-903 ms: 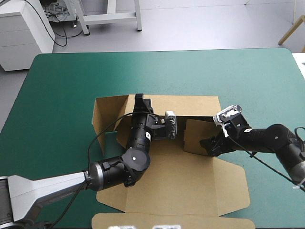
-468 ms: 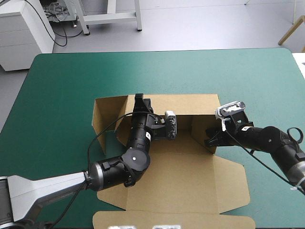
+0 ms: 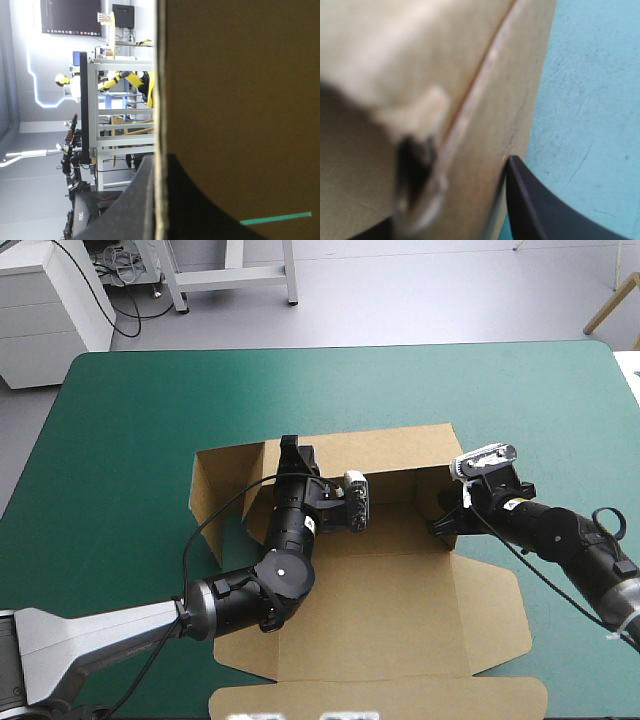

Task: Fold the box

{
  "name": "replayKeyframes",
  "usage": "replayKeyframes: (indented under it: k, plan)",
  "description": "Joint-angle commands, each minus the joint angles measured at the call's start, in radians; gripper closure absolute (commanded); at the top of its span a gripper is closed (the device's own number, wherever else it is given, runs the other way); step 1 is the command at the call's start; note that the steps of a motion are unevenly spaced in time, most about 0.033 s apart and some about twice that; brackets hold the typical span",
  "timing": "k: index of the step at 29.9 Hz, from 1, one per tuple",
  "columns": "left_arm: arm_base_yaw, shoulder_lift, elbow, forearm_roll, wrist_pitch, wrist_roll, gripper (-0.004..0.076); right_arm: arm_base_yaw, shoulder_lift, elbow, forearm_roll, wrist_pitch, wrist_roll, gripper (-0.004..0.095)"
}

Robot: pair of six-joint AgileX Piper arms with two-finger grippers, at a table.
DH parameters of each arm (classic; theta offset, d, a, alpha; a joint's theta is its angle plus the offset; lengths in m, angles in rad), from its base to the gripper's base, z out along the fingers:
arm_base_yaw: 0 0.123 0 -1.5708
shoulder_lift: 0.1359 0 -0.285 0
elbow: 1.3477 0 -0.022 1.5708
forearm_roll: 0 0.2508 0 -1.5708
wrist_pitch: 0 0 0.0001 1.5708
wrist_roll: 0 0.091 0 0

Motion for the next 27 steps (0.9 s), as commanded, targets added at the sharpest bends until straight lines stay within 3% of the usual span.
replayKeyframes:
  k: [1, 7, 11, 27]
  plan:
    - [-0.008, -0.041, -0.027, 0.050, -0.019, -0.016, 0.0734, 0.007, -0.021, -0.029, 0.026, -0.070, -0.026, 0.0652]
    - [-0.008, -0.041, -0.027, 0.050, -0.019, -0.016, 0.0734, 0.007, -0.021, -0.029, 0.022, -0.064, -0.056, 0.0674]
    - [-0.008, -0.041, -0.027, 0.050, -0.019, -0.016, 0.0734, 0.007, -0.021, -0.029, 0.014, -0.066, -0.048, 0.0923]
    - [-0.008, -0.041, -0.027, 0.050, -0.021, -0.016, 0.0731, 0.007, -0.021, -0.031, 0.003, -0.078, -0.043, 0.0905]
